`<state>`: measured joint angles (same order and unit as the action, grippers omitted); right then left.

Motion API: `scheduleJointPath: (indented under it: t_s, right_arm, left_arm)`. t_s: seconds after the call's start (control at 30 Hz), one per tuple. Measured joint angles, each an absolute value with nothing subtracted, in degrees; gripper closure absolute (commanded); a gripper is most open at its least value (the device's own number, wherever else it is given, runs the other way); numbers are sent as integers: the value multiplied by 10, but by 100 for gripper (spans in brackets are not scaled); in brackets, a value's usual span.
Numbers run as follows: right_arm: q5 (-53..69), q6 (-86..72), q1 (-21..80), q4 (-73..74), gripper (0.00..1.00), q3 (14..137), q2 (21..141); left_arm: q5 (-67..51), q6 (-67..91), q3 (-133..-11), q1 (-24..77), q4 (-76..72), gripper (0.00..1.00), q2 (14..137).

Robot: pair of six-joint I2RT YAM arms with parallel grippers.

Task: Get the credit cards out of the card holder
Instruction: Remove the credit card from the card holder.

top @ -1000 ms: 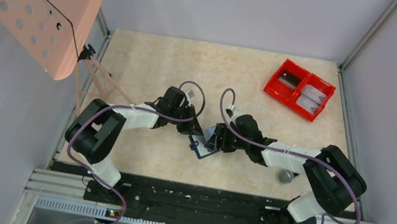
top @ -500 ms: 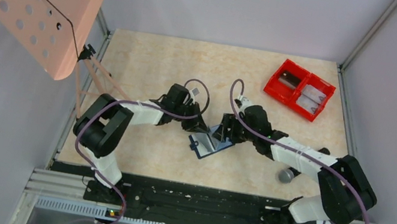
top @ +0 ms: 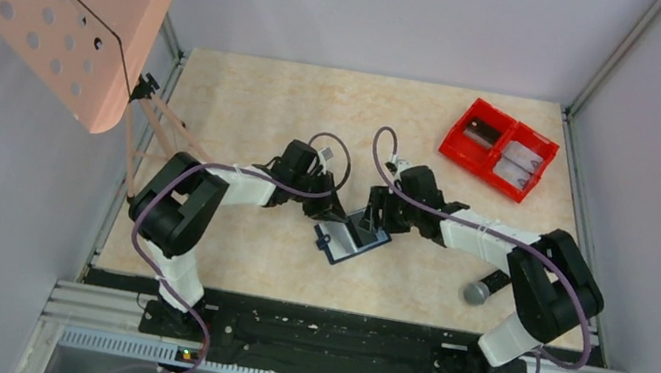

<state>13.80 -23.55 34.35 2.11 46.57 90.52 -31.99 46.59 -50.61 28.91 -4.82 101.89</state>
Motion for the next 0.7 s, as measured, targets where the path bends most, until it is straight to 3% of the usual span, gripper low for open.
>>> scheduleJointPath:
  t_s: [0.37, 0.7]
  right_arm:
    - [131, -236, 339, 22, 59, 470, 933]
    - [143, -305, 337, -54, 69, 418, 925]
  left_arm:
    - [-278, 432, -489, 306, -15, 67, 981]
    - [-275, 438, -418, 318, -90, 60, 965]
